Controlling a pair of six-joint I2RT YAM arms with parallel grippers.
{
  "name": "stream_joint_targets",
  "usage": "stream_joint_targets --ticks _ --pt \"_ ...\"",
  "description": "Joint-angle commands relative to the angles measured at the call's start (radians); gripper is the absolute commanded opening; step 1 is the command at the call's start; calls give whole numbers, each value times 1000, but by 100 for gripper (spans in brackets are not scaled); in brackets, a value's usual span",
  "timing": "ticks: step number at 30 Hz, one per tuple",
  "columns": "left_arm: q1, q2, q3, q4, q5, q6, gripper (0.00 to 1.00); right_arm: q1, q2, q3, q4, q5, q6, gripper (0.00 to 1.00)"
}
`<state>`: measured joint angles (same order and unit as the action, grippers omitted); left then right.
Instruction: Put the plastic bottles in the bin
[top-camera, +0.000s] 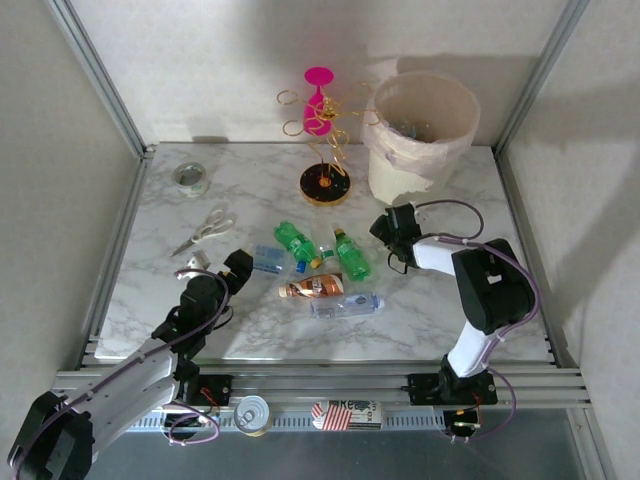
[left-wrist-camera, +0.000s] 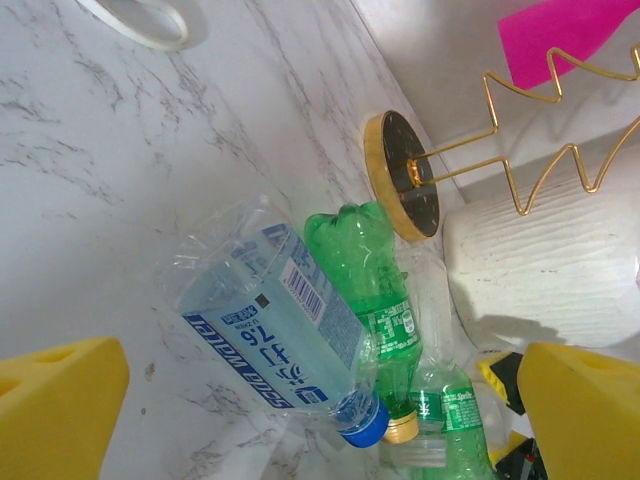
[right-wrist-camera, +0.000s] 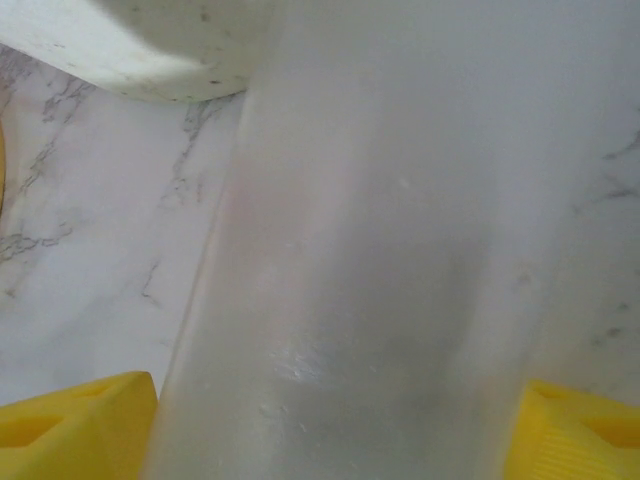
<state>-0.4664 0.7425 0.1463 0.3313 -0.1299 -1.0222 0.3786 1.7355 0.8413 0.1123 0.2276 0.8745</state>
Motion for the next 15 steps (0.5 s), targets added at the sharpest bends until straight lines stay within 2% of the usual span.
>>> stream_joint_targets --ticks 1,6,15 --pt "11 6 -2 -10 -11 -15 100 5 -28 -56 -69 37 -29 85" --pt "11 14 -3 16 -5 -24 100 0 -69 -99 -68 47 -50 67" --pt "11 16 -6 22 1 -35 100 -1 -145 -144 -45 28 -96 50"
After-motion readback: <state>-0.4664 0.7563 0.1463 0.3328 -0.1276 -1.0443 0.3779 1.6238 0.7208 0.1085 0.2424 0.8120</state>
